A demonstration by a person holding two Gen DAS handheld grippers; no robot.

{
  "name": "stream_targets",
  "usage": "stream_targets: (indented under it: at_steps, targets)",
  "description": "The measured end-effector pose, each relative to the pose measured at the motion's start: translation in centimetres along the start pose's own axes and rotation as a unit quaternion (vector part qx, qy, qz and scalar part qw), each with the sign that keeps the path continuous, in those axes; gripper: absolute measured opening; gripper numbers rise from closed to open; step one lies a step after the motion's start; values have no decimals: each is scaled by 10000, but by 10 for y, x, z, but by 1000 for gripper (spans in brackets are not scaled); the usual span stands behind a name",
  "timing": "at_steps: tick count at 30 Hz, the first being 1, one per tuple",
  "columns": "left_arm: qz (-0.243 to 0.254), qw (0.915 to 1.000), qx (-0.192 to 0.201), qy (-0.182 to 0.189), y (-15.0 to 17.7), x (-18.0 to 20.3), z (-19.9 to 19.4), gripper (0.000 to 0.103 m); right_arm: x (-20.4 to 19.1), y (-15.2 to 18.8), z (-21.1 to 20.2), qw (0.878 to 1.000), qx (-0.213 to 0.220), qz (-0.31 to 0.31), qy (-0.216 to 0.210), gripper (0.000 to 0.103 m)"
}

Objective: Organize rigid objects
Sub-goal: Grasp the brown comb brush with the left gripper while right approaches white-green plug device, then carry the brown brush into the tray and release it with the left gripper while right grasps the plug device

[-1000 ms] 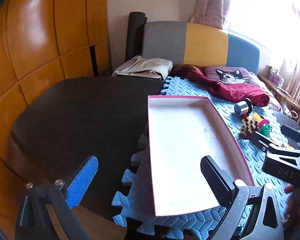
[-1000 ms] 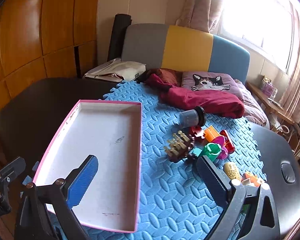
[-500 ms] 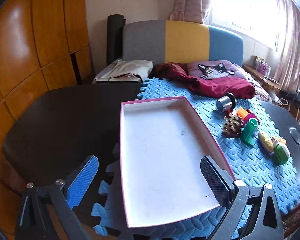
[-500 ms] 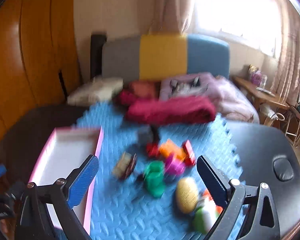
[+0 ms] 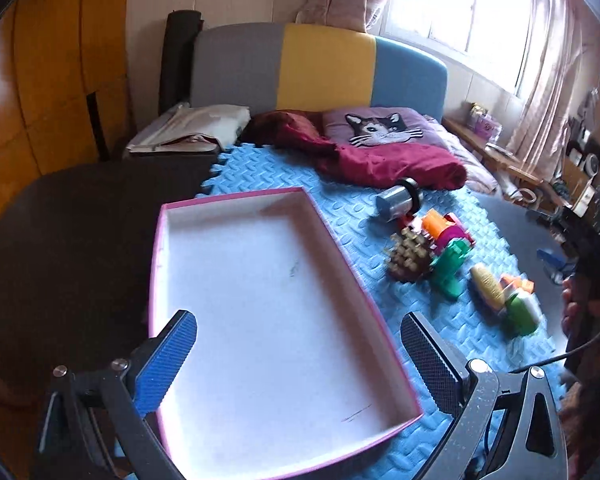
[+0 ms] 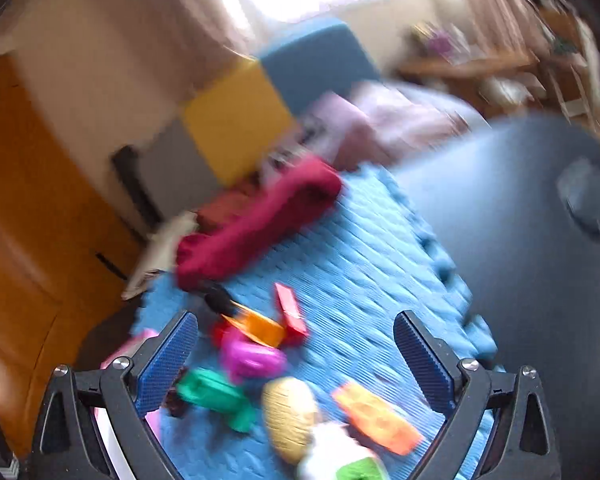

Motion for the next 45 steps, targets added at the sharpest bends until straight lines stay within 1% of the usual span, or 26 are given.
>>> stream_targets:
  at_steps: [1, 2, 4, 5, 7, 10, 12, 13, 16, 21, 23, 25, 26, 27, 28, 29, 30, 31, 34, 35, 37, 39, 43, 45]
  targets:
    - [4, 10000, -40, 72, -2, 4, 4, 103, 1, -2, -3, 9998, 127, 79, -114, 101]
    - [40, 9999, -98, 125, -5, 9, 8, 103, 0, -1, -5, 9999, 156, 2, -33, 101]
    - [169, 9994, -230, 192, -8, 21, 19, 103, -5, 3, -1, 9999, -4, -147, 41, 101]
    - [285, 9987, -347, 253, -9, 30, 27, 102, -8, 6, 2, 9998, -104, -193, 14, 101]
    - [518, 9971, -456, 306, -11, 44, 37, 101, -16, 11, 7, 9987, -287, -408, 55, 101]
    - [927, 9940, -471, 344, -15, 65, 49, 100, -21, 12, 7, 9978, -296, -585, 57, 101]
    - [1172, 9907, -532, 434, -18, 82, 60, 92, -19, 11, 6, 9978, -243, -617, 74, 101]
    - [1277, 9893, -551, 433, -20, 87, 66, 92, -18, 10, 5, 9979, -229, -599, 71, 101]
    - [1537, 9850, -661, 413, -21, 103, 86, 84, -15, 8, 3, 9985, -203, -499, 65, 101]
    - [1802, 9793, -858, 335, -22, 118, 121, 79, -12, 6, 2, 9987, -204, -449, 117, 101]
    - [1773, 9792, -931, 319, -24, 120, 132, 75, -13, 6, 2, 9986, -216, -471, 118, 101]
    - [1805, 9784, -951, 329, -26, 125, 141, 75, -15, 6, 2, 9983, -208, -523, 130, 101]
    - [1853, 9778, -938, 275, -27, 127, 148, 72, -15, 6, 2, 9982, -206, -545, 131, 101]
    - [1851, 9774, -982, 267, -26, 128, 153, 58, -16, 6, 2, 9981, -205, -559, 131, 101]
    - [1803, 9768, -1095, 366, -24, 129, 159, 54, -16, 6, 2, 9981, -206, -572, 131, 101]
    - [1720, 9792, -1003, 385, -26, 129, 160, 52, -16, 6, 2, 9980, -203, -583, 142, 100]
    - [1699, 9804, -909, 402, -27, 129, 159, 42, -16, 6, 2, 9980, -182, -588, 165, 98]
    - [1696, 9806, -877, 443, -27, 130, 157, 42, -15, 4, 0, 9979, -140, -597, 191, 94]
    - [1545, 9837, -811, 445, -24, 125, 151, 42, -11, -1, -5, 9984, 4, -521, 205, 89]
    - [1512, 9844, -791, 438, -22, 121, 148, 42, -8, -2, -6, 9987, 15, -462, 219, 88]
    - [1433, 9860, -735, 433, -20, 116, 142, 42, -3, -3, -7, 9990, 17, -363, 270, 82]
    - [1257, 9883, -684, 526, -20, 111, 131, 42, 1, -4, -6, 9991, -19, -306, 294, 79]
    - [1046, 9906, -508, 718, -19, 104, 107, 42, 3, 4, 2, 9987, -306, -277, 315, 74]
    - [976, 9910, -455, 800, -18, 102, 95, 42, 1, 13, 7, 9974, -631, -274, 230, 73]
Point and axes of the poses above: each gripper's, at about its wrist camera, not at the fingertips, and z roughly the way its jaws point, x to its right, y to its underside, the point moved 6 cm from there along z, roughly the way its jaws point, and after that the axes turned 2 degrees about x, right-handed, at the moved point
